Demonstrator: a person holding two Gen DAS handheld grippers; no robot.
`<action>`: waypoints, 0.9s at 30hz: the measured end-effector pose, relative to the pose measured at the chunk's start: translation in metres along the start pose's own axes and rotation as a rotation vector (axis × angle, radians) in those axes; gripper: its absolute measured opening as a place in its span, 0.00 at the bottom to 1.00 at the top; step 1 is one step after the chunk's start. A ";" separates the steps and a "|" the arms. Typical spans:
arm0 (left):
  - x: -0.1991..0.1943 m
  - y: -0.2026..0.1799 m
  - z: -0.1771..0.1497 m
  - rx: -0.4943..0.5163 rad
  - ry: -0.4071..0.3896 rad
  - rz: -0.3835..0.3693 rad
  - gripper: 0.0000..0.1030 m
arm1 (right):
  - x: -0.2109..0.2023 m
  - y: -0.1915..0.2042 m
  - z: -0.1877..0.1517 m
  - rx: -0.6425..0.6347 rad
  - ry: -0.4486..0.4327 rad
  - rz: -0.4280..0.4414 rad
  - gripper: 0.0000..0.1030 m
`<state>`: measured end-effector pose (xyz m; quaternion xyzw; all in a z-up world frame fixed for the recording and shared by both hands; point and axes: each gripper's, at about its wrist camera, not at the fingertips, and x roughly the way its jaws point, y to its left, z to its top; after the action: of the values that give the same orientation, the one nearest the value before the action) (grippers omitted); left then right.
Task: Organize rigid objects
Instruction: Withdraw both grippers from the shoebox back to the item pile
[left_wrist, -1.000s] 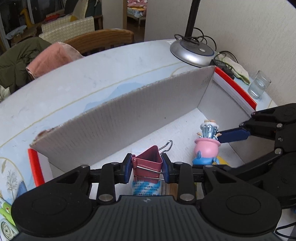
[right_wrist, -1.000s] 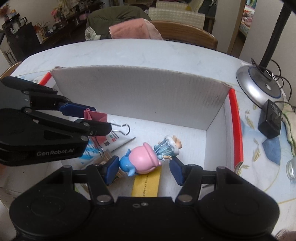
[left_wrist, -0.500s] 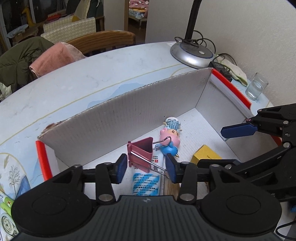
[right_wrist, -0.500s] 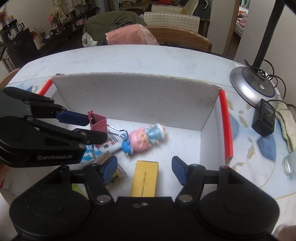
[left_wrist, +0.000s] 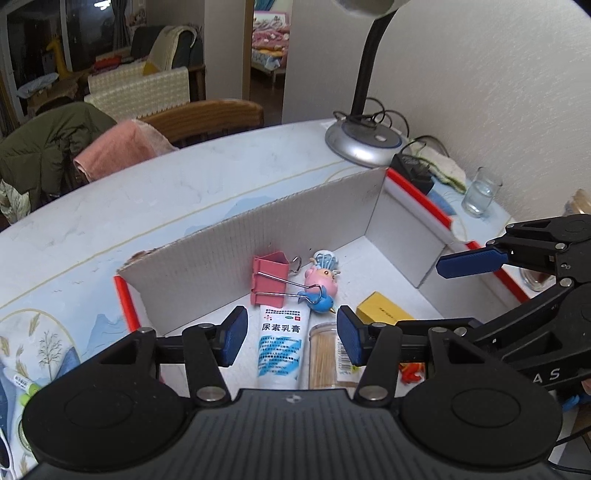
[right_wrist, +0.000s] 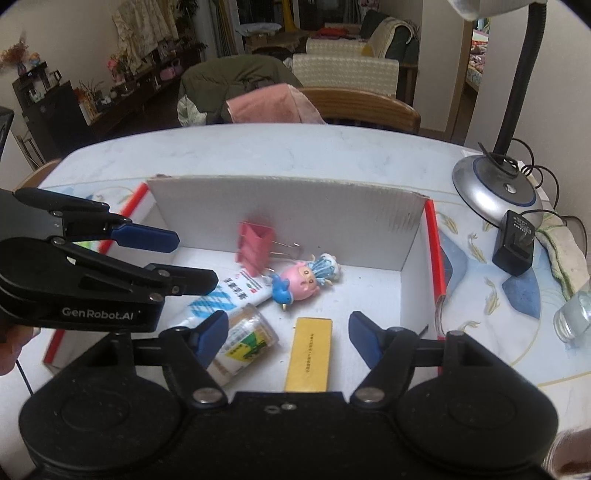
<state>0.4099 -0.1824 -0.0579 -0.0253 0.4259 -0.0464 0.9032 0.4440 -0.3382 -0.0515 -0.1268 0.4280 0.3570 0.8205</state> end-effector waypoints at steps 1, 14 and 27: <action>-0.005 0.000 -0.001 0.000 -0.008 -0.003 0.51 | -0.004 0.002 -0.001 0.001 -0.008 0.005 0.72; -0.080 0.020 -0.029 -0.044 -0.121 -0.024 0.64 | -0.052 0.039 -0.010 0.026 -0.113 0.053 0.83; -0.150 0.088 -0.092 -0.123 -0.169 0.020 0.78 | -0.077 0.114 -0.015 0.071 -0.203 0.080 0.97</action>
<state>0.2494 -0.0800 -0.0092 -0.0804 0.3505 -0.0089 0.9331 0.3266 -0.3019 0.0118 -0.0437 0.3597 0.3853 0.8487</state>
